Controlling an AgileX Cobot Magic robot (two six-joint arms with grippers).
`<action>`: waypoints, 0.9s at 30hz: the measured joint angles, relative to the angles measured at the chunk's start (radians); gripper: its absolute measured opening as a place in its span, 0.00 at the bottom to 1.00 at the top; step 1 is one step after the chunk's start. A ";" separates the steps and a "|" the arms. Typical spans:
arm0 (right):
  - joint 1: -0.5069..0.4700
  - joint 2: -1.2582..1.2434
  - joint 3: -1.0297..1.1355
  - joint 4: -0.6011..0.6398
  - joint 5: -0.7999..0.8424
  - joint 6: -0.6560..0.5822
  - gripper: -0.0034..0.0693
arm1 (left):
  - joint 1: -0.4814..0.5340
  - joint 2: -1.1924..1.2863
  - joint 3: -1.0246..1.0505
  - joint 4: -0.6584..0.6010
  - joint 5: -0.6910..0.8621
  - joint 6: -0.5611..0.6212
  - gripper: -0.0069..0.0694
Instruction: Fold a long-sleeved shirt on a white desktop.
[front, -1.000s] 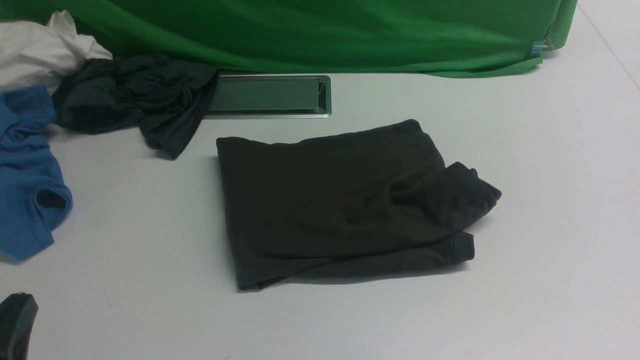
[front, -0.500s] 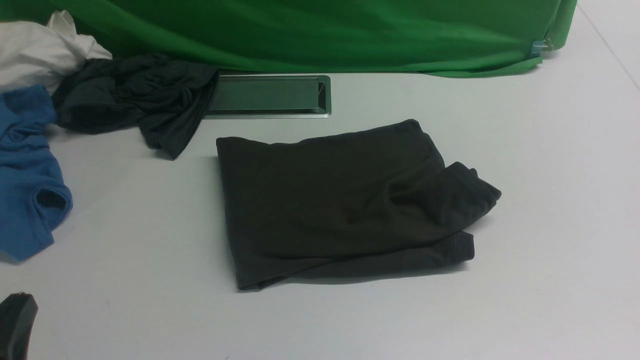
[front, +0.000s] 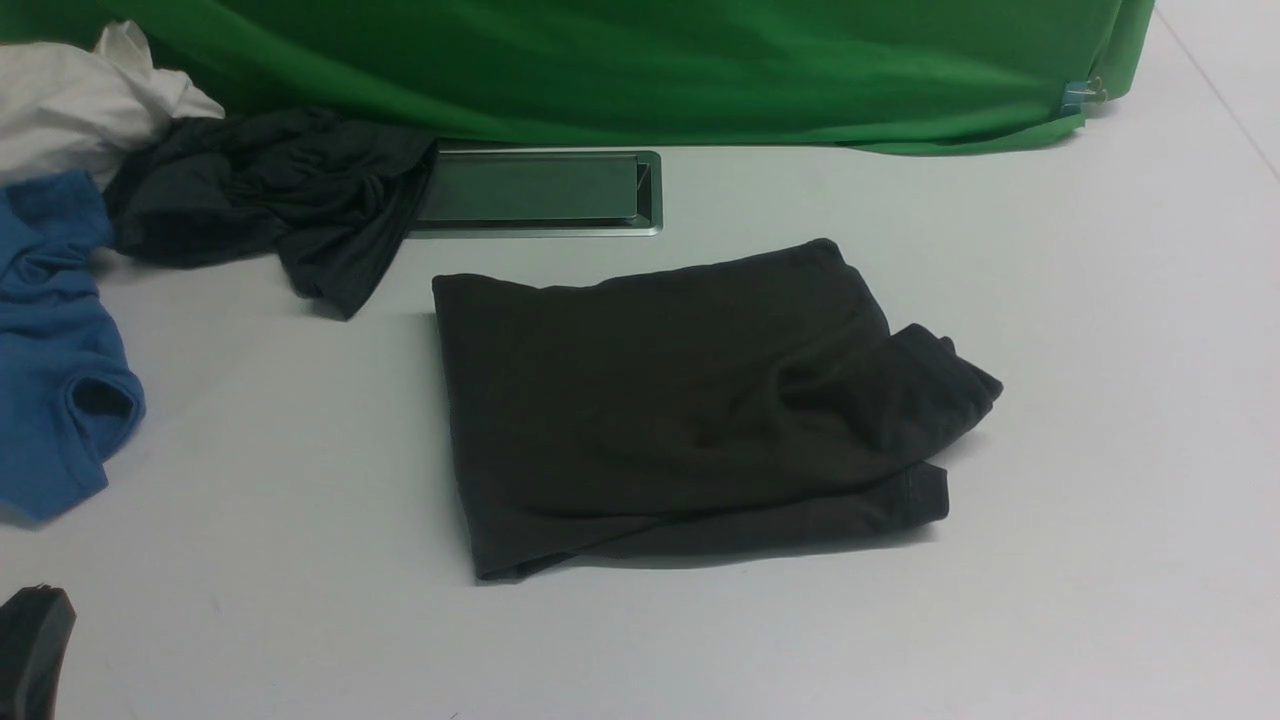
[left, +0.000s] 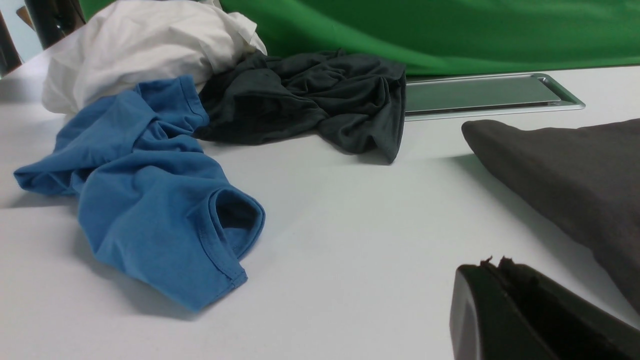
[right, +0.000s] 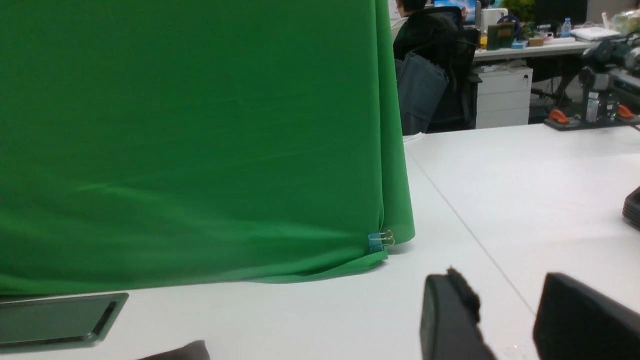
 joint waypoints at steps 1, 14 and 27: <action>0.000 0.000 0.000 -0.001 0.000 0.000 0.38 | 0.000 0.000 0.000 0.000 0.000 0.000 0.12; -0.004 -0.024 0.013 -0.007 0.028 -0.003 0.38 | 0.000 0.000 0.000 0.000 0.000 0.002 0.12; -0.037 -0.238 0.332 -0.009 0.041 -0.088 0.38 | 0.000 0.000 0.000 0.000 0.000 0.000 0.12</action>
